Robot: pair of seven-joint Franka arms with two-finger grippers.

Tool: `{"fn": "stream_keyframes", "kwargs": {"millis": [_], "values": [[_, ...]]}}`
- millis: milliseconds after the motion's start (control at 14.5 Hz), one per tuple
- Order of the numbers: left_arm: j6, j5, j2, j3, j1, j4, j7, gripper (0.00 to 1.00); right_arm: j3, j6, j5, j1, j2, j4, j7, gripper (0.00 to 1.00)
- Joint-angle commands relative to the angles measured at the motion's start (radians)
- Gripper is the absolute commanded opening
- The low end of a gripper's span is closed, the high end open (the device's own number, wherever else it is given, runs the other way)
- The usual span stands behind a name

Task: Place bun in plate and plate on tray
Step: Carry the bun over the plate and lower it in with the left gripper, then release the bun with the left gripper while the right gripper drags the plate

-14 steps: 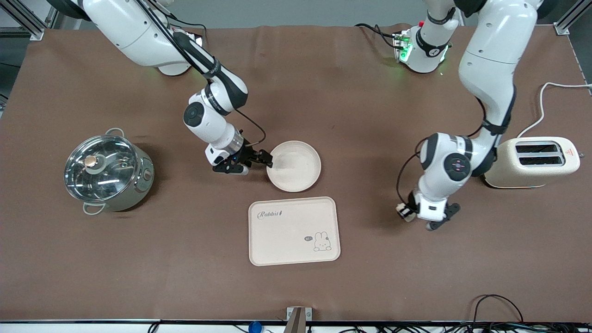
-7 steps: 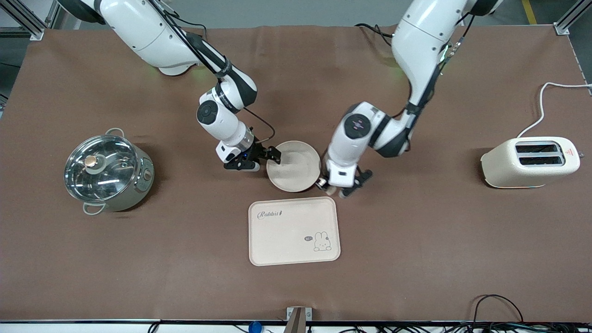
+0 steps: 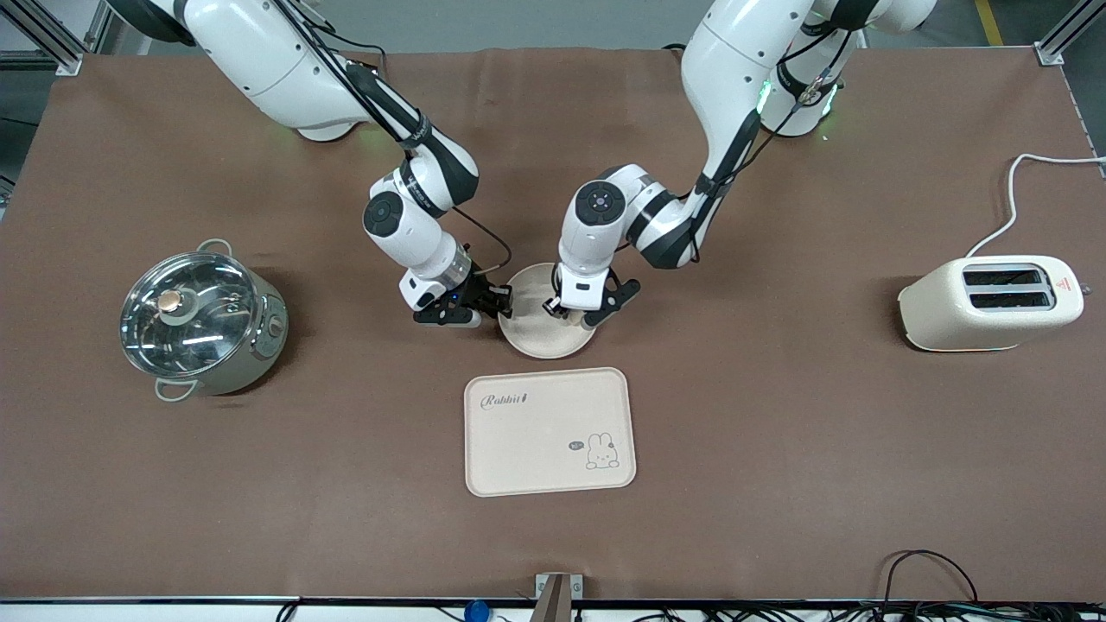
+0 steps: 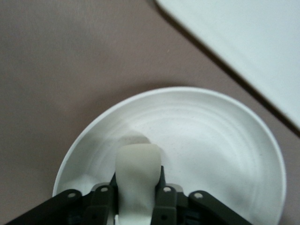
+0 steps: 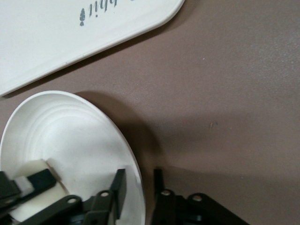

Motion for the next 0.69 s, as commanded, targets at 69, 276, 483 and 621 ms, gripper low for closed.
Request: {"fn": "stream_keyframes", "kwargs": {"millis": [69, 276, 483, 621], "values": [[-0.072, 0.002, -0.040, 0.023, 0.004, 0.041, -0.013, 1.00, -0.004, -0.001, -0.002, 0.008, 0.009, 0.012, 0.017, 0.00], [-0.382, 0.057, -0.088, 0.046, 0.062, 0.224, 0.013, 1.00, -0.004, -0.001, -0.008, -0.001, 0.001, 0.011, 0.014, 0.00], [-0.602, 0.064, -0.107, 0.047, 0.154, 0.394, 0.145, 1.00, 0.003, -0.096, -0.005, -0.044, -0.118, -0.003, 0.018, 0.00], [-0.627, 0.062, -0.176, 0.046, 0.246, 0.394, 0.294, 1.00, 0.004, -0.218, -0.001, -0.058, -0.154, 0.067, 0.024, 0.00]]}}
